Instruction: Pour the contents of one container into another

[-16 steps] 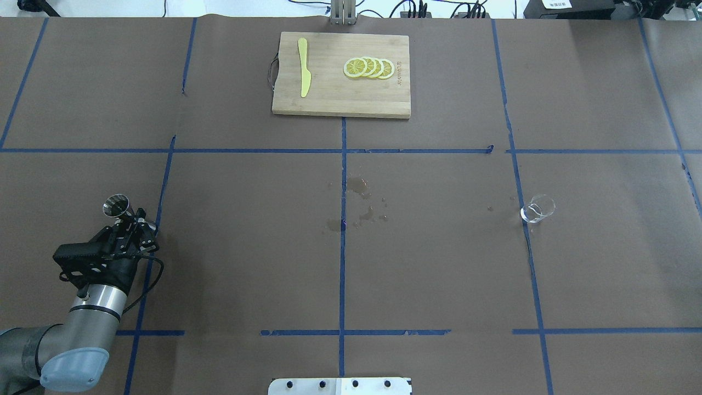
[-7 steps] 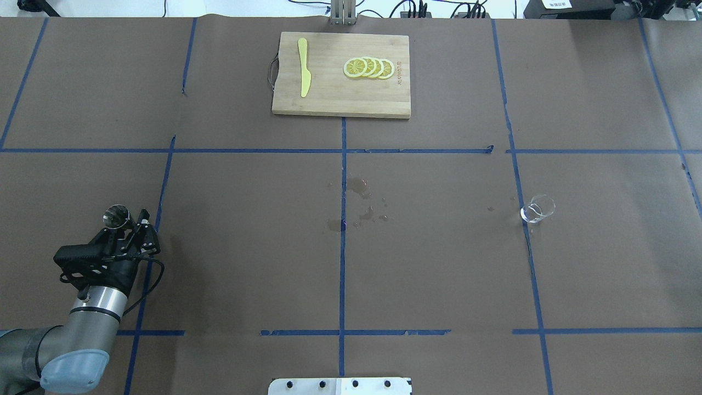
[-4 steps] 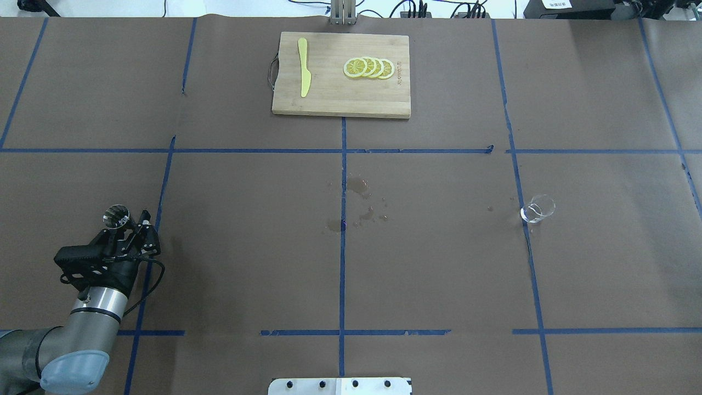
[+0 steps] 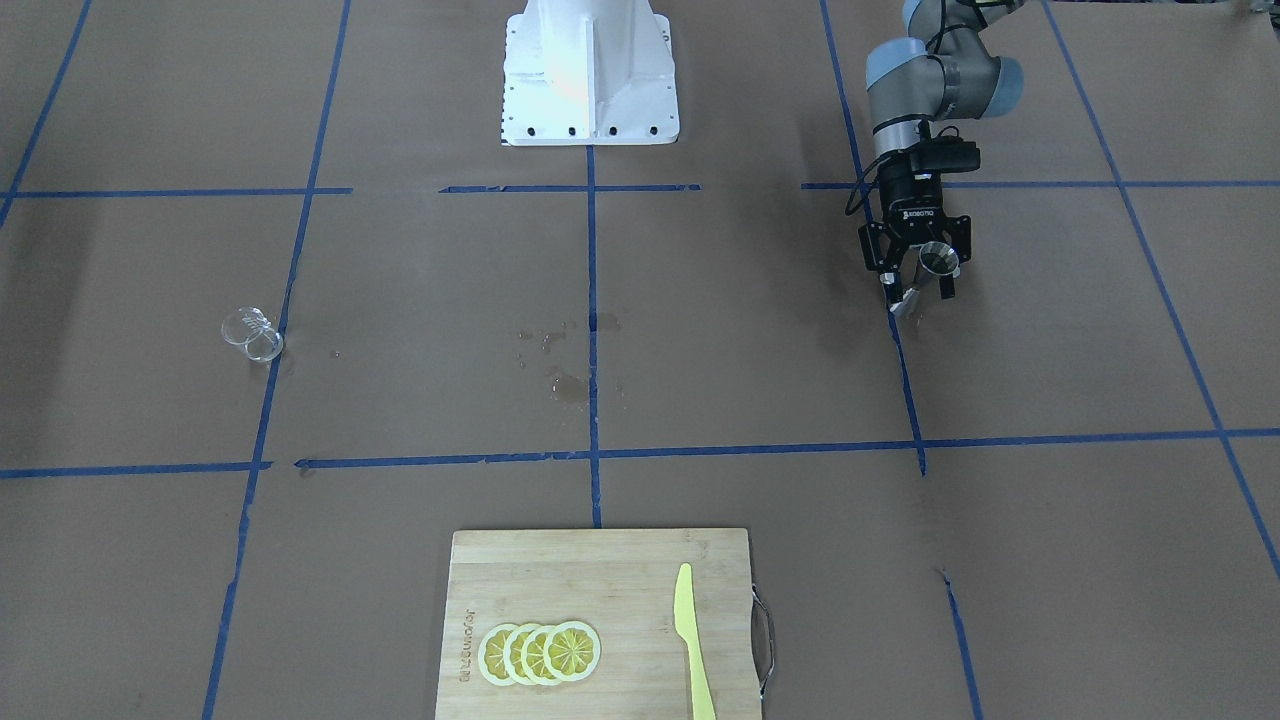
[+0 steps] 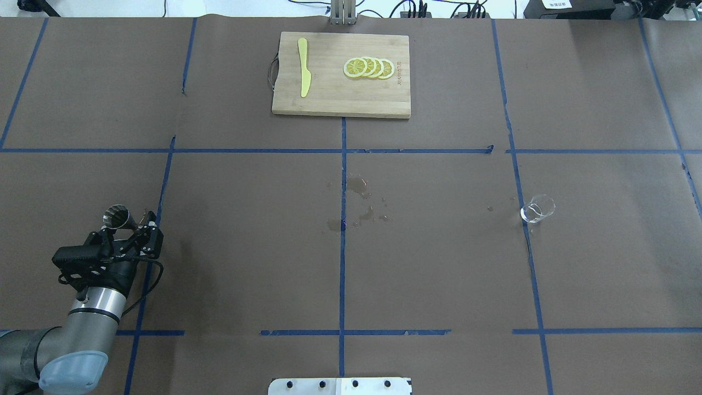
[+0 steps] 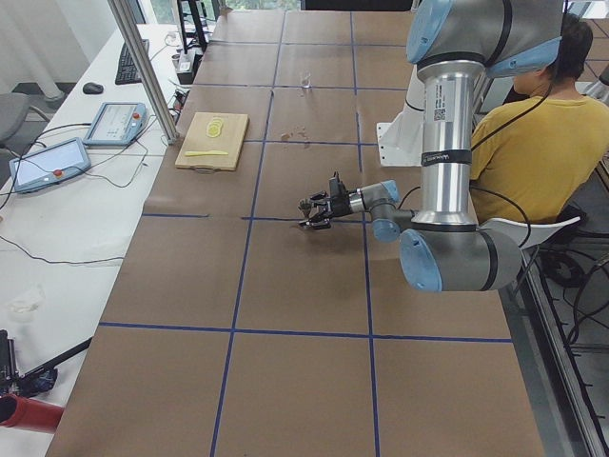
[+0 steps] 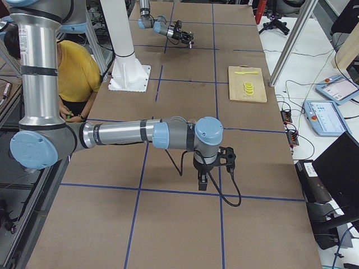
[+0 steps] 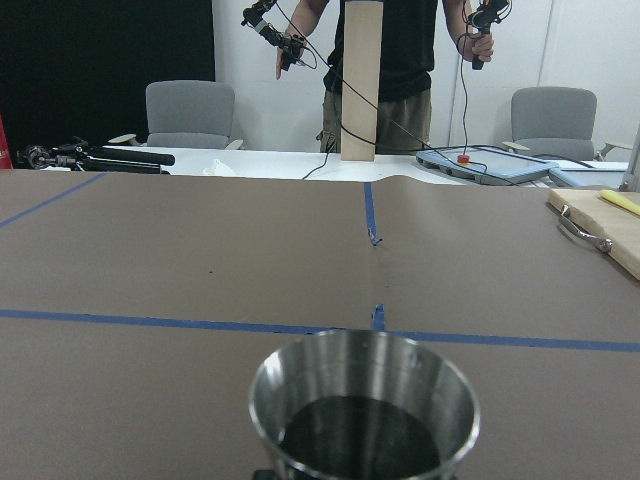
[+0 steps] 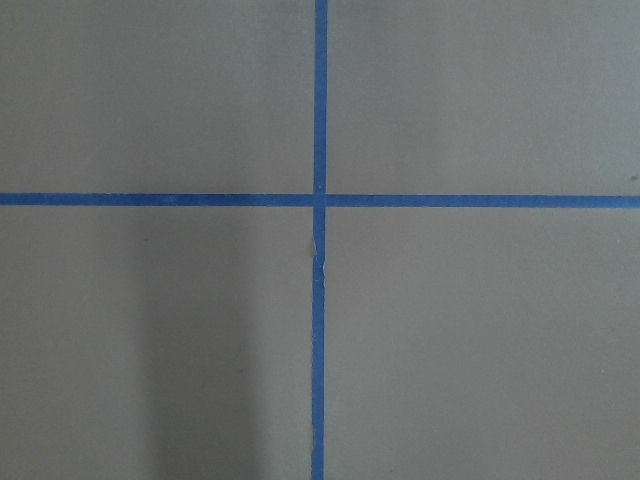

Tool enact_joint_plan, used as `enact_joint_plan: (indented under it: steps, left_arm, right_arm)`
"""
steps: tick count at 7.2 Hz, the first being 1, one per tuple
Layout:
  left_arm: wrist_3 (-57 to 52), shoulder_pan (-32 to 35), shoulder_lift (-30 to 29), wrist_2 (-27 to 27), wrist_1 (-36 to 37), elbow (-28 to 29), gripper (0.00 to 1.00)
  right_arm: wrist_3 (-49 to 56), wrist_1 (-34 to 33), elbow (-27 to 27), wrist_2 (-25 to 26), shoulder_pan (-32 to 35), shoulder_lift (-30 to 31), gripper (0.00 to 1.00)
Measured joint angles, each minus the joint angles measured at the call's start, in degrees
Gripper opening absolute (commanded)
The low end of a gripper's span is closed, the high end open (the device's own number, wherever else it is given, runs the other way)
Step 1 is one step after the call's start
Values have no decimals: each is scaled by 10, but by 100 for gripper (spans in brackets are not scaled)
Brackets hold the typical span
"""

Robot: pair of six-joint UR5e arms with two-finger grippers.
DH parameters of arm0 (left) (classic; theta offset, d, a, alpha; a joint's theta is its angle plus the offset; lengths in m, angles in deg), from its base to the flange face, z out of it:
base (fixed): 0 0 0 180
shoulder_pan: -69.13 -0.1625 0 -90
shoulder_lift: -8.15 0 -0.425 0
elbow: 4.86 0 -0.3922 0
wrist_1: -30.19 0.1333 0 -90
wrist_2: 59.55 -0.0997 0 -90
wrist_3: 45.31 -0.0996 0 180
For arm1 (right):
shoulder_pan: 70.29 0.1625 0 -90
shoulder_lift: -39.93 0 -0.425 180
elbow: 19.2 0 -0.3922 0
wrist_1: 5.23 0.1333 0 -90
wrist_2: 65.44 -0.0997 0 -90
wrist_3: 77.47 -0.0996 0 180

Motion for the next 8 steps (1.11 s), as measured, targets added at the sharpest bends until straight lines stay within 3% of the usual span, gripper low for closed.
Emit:
enact_joint_plan:
  steps: [6,8]
  left_arm:
    - [-7,2,6,-89,-54,-5,100]
    - [-14,2,8,-138,-106,-1,100]
  right_arm:
    - [0,0,0,0,1,0,100]
    - [0,0,0,0,1,0,100]
